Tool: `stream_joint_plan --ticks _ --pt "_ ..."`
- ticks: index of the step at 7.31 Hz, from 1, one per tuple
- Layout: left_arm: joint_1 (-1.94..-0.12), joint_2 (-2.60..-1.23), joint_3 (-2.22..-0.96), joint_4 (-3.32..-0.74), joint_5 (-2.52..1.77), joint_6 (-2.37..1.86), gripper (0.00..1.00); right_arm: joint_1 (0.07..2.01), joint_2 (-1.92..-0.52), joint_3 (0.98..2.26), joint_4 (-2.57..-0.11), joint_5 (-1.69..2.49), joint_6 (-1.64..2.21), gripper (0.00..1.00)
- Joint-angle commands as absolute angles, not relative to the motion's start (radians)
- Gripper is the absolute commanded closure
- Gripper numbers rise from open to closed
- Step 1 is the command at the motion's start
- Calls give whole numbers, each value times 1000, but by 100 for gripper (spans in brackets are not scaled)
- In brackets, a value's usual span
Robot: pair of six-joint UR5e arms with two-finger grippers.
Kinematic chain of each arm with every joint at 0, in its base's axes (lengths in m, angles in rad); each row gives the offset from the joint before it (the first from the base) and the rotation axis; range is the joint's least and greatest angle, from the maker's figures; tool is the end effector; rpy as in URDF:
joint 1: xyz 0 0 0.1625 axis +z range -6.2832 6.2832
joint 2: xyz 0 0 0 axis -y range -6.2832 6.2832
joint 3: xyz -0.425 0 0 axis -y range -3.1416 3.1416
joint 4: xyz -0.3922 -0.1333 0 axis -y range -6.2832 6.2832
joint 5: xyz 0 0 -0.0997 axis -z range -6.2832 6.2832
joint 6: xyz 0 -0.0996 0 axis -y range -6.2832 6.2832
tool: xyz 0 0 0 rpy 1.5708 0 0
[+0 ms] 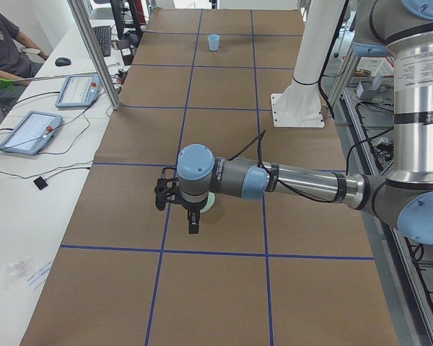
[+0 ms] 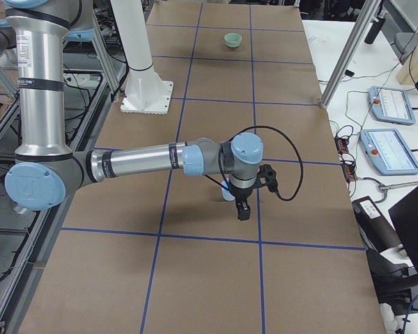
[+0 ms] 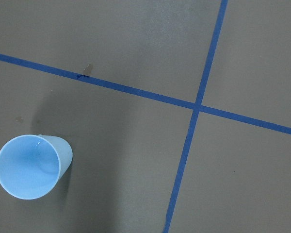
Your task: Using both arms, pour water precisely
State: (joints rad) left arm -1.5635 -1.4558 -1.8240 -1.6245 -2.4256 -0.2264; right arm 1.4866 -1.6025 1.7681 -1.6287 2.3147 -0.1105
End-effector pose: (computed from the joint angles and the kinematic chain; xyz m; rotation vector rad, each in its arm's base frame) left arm -0.0549 -0.4504 0.5758 0.0795 0.8676 -0.1231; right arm 0.0252 -0.4842 0.5848 0.1127 -0.7434 -0.2255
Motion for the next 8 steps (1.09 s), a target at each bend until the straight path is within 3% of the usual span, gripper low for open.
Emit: stream_joint_plan --ticks 1,8 --pt "-1563 -1456 -1822 -1624 -2424 -226 0 1489 -1611 1772 -1623 2319 -114 0" --pt "-1527 -1454 -1815 -1623 -2301 -212 0 1488 -1614 1776 -1621 2319 -114 0"
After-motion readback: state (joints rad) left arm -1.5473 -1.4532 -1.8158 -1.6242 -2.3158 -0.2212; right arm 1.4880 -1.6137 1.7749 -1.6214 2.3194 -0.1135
